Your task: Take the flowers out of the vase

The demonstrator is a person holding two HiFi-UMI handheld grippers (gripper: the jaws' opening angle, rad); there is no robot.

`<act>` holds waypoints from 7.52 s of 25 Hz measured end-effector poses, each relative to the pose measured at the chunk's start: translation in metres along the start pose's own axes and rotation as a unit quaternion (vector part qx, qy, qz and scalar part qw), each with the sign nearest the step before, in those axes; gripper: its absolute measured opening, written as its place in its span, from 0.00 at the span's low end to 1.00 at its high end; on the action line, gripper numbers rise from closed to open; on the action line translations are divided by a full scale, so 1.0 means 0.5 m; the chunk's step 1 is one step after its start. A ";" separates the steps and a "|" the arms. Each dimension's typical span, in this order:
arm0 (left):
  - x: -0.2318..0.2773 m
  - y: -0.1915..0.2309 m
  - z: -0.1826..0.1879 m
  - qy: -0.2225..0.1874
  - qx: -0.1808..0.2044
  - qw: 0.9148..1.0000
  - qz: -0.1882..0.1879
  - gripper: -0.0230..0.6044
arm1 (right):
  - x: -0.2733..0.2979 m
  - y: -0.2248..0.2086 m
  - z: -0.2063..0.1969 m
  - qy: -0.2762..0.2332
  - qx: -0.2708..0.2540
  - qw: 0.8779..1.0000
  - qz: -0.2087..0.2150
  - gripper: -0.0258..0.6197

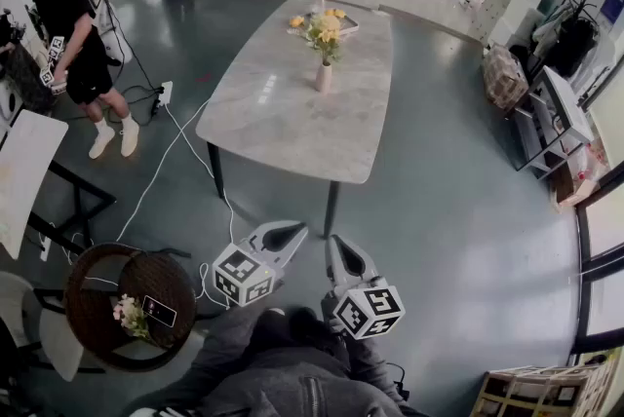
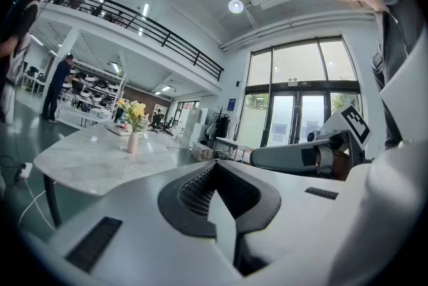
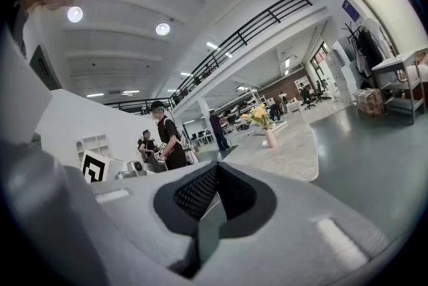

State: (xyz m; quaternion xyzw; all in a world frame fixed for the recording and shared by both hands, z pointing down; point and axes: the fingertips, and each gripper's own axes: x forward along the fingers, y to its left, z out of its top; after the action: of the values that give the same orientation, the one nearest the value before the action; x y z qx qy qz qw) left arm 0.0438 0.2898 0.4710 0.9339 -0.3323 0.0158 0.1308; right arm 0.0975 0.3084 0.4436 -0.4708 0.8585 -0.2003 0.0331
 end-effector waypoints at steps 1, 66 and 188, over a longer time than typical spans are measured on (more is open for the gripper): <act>0.002 -0.007 -0.006 0.001 -0.001 1.000 0.002 0.04 | -0.006 -0.005 -0.005 0.001 0.001 1.000 0.002 0.04; 0.382 0.509 0.171 0.010 -0.007 0.999 -0.037 0.04 | 0.619 -0.295 0.200 0.003 0.014 1.000 -0.020 0.04; 0.651 1.026 0.141 0.063 -0.092 0.993 -0.026 0.04 | 1.181 -0.600 0.244 0.061 -0.190 0.975 -0.096 0.11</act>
State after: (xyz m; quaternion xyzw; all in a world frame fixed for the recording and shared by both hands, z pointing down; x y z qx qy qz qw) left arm -0.0273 -0.3112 0.5607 0.9234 -0.2994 0.0406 0.2368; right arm 0.0389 -0.3578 0.5221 -0.5354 0.8322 -0.0642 -0.1288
